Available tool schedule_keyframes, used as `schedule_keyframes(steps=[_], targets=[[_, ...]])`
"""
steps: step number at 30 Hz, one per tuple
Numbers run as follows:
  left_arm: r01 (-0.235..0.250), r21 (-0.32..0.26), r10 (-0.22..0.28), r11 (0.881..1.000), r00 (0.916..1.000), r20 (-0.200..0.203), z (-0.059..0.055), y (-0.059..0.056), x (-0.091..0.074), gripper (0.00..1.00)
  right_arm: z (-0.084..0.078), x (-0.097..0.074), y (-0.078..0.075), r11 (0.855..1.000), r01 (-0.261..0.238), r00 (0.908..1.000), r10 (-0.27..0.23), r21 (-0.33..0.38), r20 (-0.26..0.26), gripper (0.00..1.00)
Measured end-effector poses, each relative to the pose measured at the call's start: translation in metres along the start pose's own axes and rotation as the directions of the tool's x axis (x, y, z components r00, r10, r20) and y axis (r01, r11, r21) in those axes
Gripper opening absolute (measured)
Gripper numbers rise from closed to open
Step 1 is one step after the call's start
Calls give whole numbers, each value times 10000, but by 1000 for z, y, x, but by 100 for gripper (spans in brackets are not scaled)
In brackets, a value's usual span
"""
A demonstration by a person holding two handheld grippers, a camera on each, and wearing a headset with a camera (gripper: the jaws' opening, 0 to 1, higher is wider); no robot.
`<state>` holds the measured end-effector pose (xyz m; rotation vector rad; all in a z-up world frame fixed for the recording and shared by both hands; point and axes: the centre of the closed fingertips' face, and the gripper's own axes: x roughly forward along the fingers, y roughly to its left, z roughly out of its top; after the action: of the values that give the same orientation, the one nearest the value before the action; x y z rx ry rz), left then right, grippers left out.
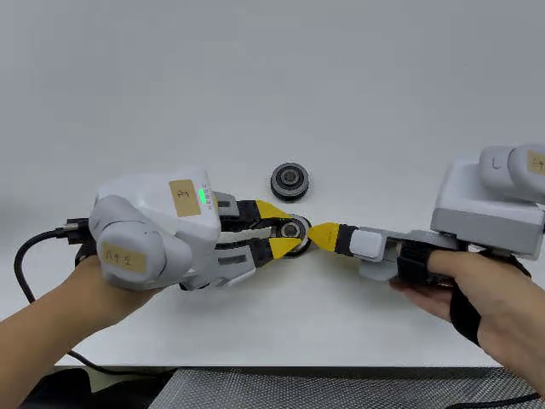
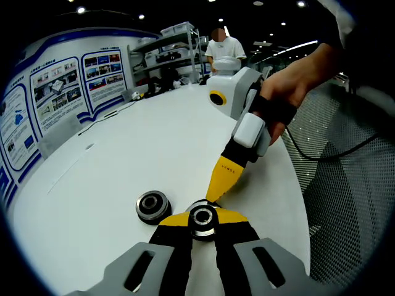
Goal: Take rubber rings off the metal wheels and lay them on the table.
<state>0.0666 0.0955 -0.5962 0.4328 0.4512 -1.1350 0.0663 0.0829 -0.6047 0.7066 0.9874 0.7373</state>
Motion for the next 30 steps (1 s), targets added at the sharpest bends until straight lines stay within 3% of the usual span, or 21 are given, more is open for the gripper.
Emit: schedule_keyframes(steps=[9, 15, 20, 30], targets=[[-10, 23, 11, 10000, 10000, -6, 0, 0, 0, 12, -1, -1, 0, 9990, 188, 9997, -180, 405, -193, 2], [-25, 28, 25, 10000, 10000, -24, 1, 0, 0, 12, -1, -1, 2, 9977, 627, 9975, -635, -254, -312, 1], [-33, 34, 33, 10000, 10000, -25, 1, 0, 0, 12, 0, -1, 3, 9786, 1148, 9921, -1216, -1708, -299, 0], [3, 27, -3, 10000, 10000, -73, 0, 1, 0, 12, 1, 2, 8, 9838, 933, 9951, -972, -1528, -183, 0]])
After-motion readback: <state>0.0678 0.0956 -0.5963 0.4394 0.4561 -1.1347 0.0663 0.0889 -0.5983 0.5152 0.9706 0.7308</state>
